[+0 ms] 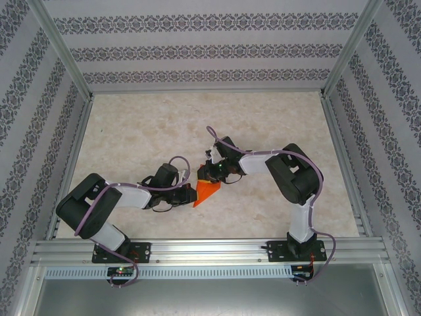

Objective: Fold a paper plane with a square sheet of paper (pick it up from the middle)
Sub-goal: Fourth fold the wing at the center of the table.

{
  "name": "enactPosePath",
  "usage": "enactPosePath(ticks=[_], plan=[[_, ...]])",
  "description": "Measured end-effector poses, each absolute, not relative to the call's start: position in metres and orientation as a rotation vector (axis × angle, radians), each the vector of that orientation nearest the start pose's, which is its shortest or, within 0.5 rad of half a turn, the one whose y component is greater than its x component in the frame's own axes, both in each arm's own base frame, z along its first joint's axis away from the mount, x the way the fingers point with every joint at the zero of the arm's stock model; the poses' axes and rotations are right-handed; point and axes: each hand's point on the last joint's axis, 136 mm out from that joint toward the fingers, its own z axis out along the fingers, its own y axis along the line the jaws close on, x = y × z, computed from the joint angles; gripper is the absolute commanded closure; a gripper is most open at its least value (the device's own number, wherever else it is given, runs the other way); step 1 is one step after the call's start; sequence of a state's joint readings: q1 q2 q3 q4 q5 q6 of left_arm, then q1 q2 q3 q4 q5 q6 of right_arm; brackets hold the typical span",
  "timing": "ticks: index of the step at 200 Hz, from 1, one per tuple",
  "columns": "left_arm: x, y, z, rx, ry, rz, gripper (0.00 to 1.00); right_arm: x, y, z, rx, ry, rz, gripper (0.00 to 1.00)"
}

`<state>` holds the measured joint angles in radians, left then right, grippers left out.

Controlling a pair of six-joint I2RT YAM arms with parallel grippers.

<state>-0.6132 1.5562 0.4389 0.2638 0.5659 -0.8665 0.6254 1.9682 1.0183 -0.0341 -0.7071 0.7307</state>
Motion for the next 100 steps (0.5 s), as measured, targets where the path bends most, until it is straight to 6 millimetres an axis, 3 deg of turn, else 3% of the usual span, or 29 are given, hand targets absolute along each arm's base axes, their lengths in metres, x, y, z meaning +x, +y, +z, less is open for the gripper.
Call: enactPosePath(ticks=[77, 100], plan=[[0.2110, -0.2583, 0.0217, -0.041, 2.714, -1.248, 0.79, 0.2815, 0.3384, 0.0187, -0.159, 2.837, 1.349, 0.82], [0.2094, -0.2540, 0.0216, -0.035, 2.724, -1.213, 0.85, 0.2816, 0.3379, 0.0184, -0.159, 2.833, 1.352, 0.83]])
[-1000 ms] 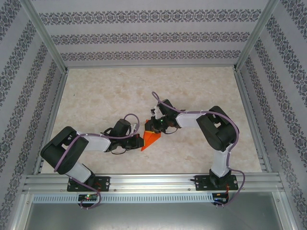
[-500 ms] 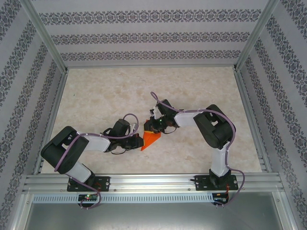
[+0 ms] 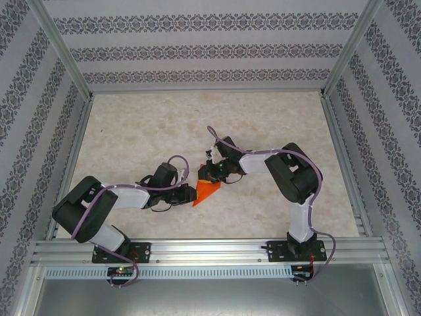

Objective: Fold a paper plane with a square sheet of paper (pick it up from the middle)
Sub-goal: Fourth fold the wing at the center of the table.

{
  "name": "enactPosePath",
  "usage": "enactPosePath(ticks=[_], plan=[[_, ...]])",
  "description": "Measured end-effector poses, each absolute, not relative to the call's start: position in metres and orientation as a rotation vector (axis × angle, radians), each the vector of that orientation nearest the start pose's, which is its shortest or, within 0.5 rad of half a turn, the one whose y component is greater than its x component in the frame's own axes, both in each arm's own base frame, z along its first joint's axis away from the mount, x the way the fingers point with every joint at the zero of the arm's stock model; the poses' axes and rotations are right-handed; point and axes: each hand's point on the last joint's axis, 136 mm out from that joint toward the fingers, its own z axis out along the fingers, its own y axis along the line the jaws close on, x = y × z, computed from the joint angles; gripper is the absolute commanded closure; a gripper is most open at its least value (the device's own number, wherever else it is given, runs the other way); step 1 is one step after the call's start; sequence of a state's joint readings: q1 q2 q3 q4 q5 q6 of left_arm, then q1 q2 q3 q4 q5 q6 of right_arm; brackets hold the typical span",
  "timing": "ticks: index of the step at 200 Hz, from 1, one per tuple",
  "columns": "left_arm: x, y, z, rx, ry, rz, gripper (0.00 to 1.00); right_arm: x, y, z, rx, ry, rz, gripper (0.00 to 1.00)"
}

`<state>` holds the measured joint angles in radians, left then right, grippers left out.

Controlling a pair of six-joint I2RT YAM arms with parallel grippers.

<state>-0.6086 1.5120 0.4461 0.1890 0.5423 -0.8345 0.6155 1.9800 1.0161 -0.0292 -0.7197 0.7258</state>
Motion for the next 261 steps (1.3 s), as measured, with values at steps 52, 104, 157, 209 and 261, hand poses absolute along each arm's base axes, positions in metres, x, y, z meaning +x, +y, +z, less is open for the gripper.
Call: enactPosePath(ticks=[52, 104, 157, 209, 261], plan=[[0.207, -0.251, 0.020, -0.022, 2.736, -1.189, 0.96, 0.281, 0.338, 0.018, -0.162, 2.829, 1.359, 0.83], [0.207, -0.249, 0.018, -0.032, 2.741, -1.167, 0.88, 0.281, 0.338, 0.018, -0.173, 2.824, 1.358, 0.83], [0.201, -0.234, 0.060, -0.038, 2.669, -1.132, 0.77, 0.280, 0.337, 0.016, -0.192, 2.814, 1.357, 0.84], [0.220, -0.249, 0.098, -0.009, 2.570, -1.185, 0.84, 0.279, 0.337, 0.016, -0.202, 2.799, 1.363, 0.85], [0.229, -0.267, 0.062, -0.051, 2.671, -1.192, 0.87, 0.279, 0.337, 0.016, -0.205, 2.792, 1.365, 0.85]])
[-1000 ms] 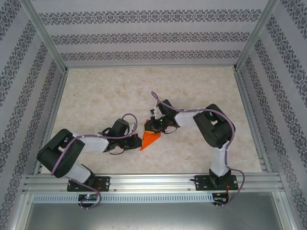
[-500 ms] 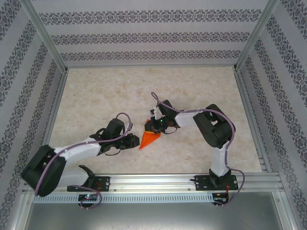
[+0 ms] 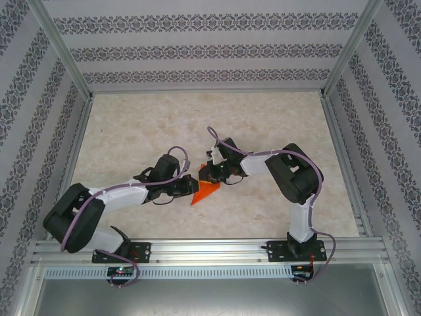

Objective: Fold a paper plane with a square sheet of paper (pick it up from the middle)
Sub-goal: Fourth fold the wing at the center of the table.

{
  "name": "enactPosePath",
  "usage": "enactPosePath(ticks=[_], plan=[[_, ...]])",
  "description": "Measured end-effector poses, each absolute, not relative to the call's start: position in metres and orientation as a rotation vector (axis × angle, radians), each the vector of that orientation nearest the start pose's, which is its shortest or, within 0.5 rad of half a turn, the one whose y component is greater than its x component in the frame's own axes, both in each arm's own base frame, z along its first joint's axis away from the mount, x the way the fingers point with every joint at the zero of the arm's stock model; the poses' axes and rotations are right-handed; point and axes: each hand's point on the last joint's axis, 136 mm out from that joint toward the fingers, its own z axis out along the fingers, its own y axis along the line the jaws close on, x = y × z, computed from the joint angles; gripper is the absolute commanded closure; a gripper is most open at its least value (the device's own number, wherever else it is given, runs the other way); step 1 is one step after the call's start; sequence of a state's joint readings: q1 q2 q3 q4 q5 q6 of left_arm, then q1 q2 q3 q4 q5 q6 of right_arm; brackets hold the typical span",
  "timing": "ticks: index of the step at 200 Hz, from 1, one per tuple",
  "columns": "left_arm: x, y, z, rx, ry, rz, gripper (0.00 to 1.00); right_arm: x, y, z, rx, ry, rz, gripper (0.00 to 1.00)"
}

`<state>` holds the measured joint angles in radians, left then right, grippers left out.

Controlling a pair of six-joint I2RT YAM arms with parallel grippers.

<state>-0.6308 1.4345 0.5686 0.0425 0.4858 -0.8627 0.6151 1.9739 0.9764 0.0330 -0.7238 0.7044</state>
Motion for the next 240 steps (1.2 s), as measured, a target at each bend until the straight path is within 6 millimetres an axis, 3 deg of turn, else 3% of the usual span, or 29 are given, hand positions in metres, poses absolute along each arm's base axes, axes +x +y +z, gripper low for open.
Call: enactPosePath(ticks=[97, 163, 219, 240], plan=[[0.221, -0.267, 0.017, -0.115, 2.784, -1.183, 0.89, 0.279, 0.336, 0.016, -0.209, 2.783, 1.368, 0.85], [0.217, -0.262, 0.017, -0.086, 2.754, -1.180, 0.90, 0.279, 0.336, 0.016, -0.209, 2.783, 1.368, 0.85], [0.184, -0.238, 0.017, -0.091, 2.835, -1.125, 0.88, 0.279, 0.336, 0.016, -0.209, 2.783, 1.368, 0.85], [0.179, -0.235, 0.030, -0.083, 2.822, -1.140, 0.86, 0.279, 0.336, 0.016, -0.208, 2.783, 1.368, 0.85]])
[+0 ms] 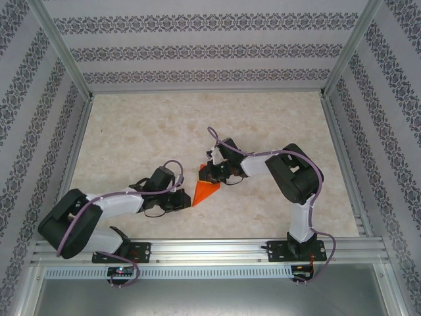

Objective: Fold a paper plane with a square sheet of paper (pick it up from the middle)
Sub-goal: Fourth fold the wing at the center of the table.

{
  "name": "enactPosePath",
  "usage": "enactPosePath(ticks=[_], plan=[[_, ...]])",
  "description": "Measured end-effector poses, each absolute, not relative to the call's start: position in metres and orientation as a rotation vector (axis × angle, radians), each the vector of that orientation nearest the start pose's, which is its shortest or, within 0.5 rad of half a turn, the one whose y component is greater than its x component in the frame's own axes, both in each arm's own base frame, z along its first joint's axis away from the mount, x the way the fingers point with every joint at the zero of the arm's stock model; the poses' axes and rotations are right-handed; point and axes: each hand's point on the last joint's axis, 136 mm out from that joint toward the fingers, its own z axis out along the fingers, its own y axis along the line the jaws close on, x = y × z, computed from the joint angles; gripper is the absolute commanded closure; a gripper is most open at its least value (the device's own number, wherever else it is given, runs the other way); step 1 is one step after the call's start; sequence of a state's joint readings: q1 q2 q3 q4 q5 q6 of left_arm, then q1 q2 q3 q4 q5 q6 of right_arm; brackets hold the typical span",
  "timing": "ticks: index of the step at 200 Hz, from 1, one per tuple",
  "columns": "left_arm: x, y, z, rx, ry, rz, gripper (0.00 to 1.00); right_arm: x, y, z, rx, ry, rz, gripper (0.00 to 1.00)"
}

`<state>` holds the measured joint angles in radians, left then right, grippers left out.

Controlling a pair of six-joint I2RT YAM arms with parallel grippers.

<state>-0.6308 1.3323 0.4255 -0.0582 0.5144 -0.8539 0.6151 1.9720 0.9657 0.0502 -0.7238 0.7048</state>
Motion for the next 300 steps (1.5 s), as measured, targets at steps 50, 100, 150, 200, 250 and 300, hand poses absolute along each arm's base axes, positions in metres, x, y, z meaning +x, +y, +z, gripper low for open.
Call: enactPosePath(ticks=[50, 100, 150, 200, 250, 300], plan=[[0.211, -0.258, 0.099, -0.009, 2.633, -1.239, 0.85, 0.279, 0.336, 0.016, -0.209, 2.783, 1.368, 0.85], [0.226, -0.276, 0.071, -0.031, 2.686, -1.262, 0.86, 0.279, 0.336, 0.016, -0.209, 2.783, 1.368, 0.85], [0.221, -0.273, 0.033, -0.075, 2.797, -1.208, 0.87, 0.279, 0.336, 0.016, -0.209, 2.781, 1.369, 0.85], [0.214, -0.271, 0.015, -0.060, 2.816, -1.217, 0.89, 0.279, 0.336, 0.016, -0.209, 2.781, 1.370, 0.85], [0.206, -0.259, 0.016, -0.011, 2.806, -1.155, 0.89, 0.279, 0.336, 0.016, -0.209, 2.781, 1.369, 0.85], [0.190, -0.245, 0.022, -0.029, 2.855, -1.109, 0.88, 0.279, 0.336, 0.016, -0.209, 2.782, 1.370, 0.85]])
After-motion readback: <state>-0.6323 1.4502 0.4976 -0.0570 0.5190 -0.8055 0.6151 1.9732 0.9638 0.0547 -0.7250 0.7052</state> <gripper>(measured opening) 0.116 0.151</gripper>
